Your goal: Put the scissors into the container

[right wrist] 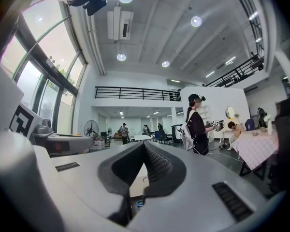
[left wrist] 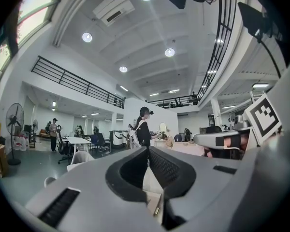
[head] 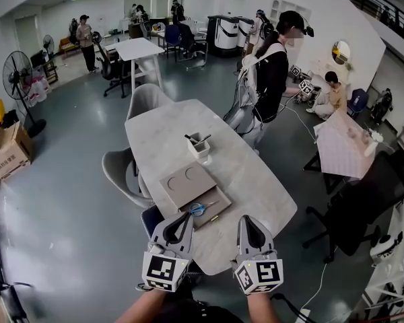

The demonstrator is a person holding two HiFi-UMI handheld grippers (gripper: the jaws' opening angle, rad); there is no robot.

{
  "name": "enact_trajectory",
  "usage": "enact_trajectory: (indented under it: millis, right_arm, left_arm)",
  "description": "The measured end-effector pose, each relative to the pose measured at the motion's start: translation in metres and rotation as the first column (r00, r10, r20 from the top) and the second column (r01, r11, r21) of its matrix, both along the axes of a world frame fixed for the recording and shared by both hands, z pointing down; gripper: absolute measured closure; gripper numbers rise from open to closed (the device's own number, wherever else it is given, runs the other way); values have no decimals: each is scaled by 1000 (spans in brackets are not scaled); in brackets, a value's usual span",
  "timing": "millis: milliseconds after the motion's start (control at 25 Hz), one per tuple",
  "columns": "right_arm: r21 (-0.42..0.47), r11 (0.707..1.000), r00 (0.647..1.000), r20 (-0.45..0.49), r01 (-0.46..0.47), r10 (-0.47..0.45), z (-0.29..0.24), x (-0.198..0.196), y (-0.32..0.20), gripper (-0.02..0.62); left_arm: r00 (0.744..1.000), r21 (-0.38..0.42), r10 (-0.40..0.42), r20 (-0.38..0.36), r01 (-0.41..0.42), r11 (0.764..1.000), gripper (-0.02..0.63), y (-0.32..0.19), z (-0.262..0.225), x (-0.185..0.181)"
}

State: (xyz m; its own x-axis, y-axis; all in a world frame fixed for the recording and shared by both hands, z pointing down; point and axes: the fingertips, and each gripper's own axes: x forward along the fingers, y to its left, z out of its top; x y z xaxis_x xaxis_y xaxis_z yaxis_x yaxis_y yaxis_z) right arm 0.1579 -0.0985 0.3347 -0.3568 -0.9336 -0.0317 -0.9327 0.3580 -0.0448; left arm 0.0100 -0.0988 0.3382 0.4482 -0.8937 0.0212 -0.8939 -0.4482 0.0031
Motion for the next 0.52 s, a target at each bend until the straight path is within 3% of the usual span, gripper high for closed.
enact_trajectory:
  millis: [520]
  right_arm:
    - [7,1000,1000,-5,-11,11,-2,1,3,600]
  left_arm:
    - [1000,13,-8,-3,8,1000,583,1,-3,-1]
